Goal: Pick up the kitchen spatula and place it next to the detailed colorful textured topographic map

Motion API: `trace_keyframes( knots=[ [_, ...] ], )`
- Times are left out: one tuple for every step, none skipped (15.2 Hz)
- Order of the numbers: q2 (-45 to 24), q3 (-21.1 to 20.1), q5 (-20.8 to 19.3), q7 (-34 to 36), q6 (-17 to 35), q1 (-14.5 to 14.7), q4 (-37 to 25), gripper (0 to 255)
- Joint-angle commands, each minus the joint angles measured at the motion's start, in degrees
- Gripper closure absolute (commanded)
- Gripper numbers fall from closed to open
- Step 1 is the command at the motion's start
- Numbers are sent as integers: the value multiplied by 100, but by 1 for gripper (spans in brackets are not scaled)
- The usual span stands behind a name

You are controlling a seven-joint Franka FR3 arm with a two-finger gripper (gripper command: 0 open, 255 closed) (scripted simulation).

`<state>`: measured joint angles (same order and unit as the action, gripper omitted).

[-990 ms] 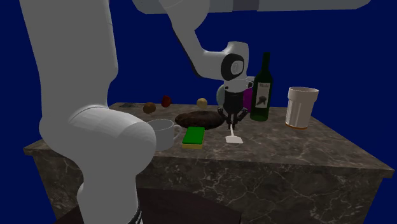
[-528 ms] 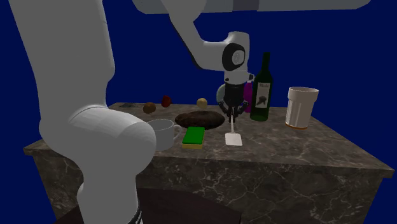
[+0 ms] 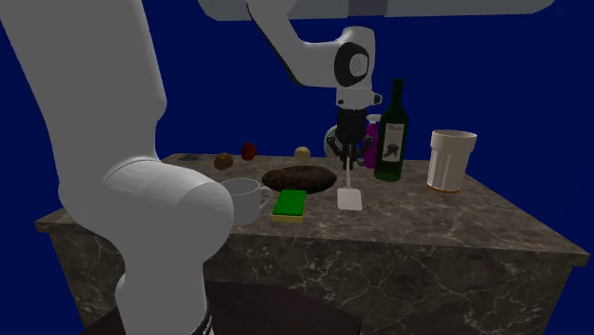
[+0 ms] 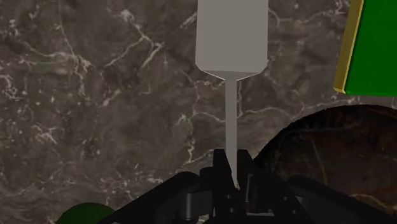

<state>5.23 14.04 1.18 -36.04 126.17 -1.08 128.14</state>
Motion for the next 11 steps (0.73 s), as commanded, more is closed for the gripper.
trace_keyframes(
  knots=[
    [61, -3, -19, 16, -146, -1, -85, 255],
    [173, -80, -49, 166, -126, 54, 41, 255],
    [280, -160, -75, 316, -108, 109, 160, 255],
    [382, -242, -95, 466, -93, 163, 273, 255],
    [479, -327, -111, 615, -79, 217, 379, 255],
    [571, -414, -122, 764, -68, 272, 480, 255],
    [657, -503, -128, 913, -58, 326, 573, 255],
    [739, -594, -130, 1061, -50, 381, 660, 255],
    [815, -687, -128, 1209, -43, 438, 741, 255],
    [885, -780, -122, 1356, -37, 495, 816, 255],
    [950, -875, -112, 1503, -33, 553, 883, 255]
  ],
)
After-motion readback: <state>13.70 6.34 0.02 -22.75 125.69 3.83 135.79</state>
